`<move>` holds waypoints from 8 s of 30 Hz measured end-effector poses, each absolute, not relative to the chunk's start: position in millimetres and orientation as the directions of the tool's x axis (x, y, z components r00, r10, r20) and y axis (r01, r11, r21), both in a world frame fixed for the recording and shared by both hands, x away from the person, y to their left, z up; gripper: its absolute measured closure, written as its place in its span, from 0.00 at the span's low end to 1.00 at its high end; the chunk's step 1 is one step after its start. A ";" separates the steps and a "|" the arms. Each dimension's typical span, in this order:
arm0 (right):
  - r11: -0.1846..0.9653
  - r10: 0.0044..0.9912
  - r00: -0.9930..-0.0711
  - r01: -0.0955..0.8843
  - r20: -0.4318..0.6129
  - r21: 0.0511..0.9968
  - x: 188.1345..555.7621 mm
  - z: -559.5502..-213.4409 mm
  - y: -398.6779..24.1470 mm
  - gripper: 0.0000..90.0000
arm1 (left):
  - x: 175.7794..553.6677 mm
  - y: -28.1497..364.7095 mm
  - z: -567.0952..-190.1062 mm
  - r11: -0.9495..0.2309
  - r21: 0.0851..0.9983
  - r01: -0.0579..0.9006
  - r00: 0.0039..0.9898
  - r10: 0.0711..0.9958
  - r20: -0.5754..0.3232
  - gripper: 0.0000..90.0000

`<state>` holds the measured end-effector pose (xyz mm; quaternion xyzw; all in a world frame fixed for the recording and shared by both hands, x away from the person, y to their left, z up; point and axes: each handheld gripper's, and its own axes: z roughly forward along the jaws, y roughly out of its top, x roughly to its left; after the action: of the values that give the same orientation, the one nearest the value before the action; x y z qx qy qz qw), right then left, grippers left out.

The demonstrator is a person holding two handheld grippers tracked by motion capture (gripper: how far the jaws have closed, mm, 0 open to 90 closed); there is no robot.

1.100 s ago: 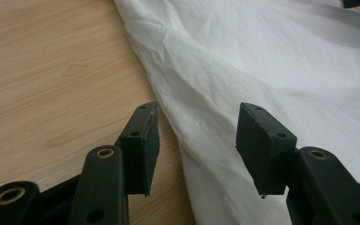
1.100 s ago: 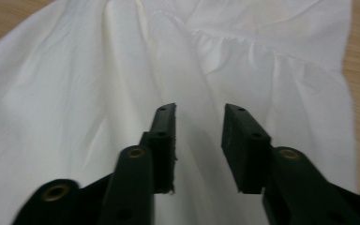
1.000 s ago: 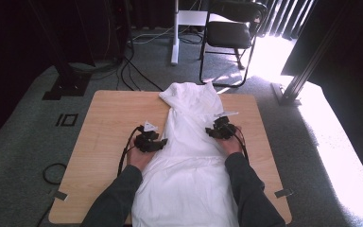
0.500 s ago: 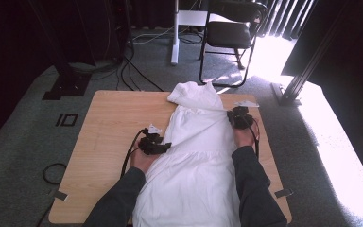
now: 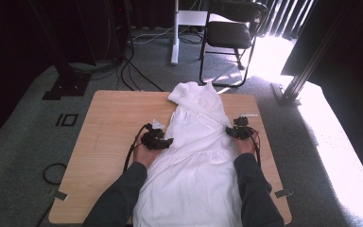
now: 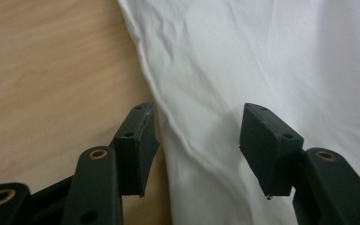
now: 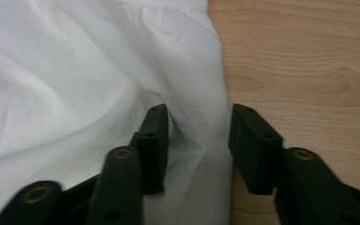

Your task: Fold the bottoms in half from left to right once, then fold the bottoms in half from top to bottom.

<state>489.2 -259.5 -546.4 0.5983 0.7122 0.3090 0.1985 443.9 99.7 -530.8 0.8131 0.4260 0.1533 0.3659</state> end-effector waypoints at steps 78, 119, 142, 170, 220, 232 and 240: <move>0.531 0.736 -0.673 0.510 -0.070 0.677 473.4 -518.3 -63.9 0.52 | 404.5 105.3 -543.5 -0.429 0.707 0.562 0.675 0.732 -0.092 0.78; 0.281 0.929 -0.371 0.687 -0.009 0.670 471.5 -536.2 -199.7 1.00 | 447.1 87.2 -528.9 -0.410 0.706 0.577 0.657 0.746 -0.104 0.63; 0.219 0.941 -0.336 0.705 0.046 0.674 457.2 -545.9 -199.4 0.92 | 440.1 85.2 -547.2 -0.402 0.726 0.558 0.657 0.748 -0.090 0.62; 0.249 0.916 -0.395 0.693 0.068 0.676 365.8 -548.4 -206.0 0.84 | 362.8 93.6 -550.0 -0.467 0.731 0.497 0.745 0.661 -0.085 0.62; 0.213 0.926 -0.352 0.789 0.140 0.577 498.0 -535.0 -176.3 0.96 | 493.2 79.3 -532.6 -0.384 0.594 0.707 0.611 0.754 -0.240 0.98; 0.090 0.886 -0.429 0.530 0.175 0.843 497.2 -434.2 -201.2 0.97 | 489.3 99.5 -419.6 -0.247 0.843 0.478 0.672 0.721 -0.170 0.98; 0.081 0.813 -0.530 0.511 0.239 0.856 465.0 -416.7 -209.9 0.96 | 453.2 113.4 -404.4 -0.298 0.853 0.429 0.723 0.679 -0.126 0.98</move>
<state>465.0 -209.9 -416.7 0.4602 0.7194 0.4975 0.1520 453.2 113.4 -404.4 0.7950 0.3484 0.1306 0.4791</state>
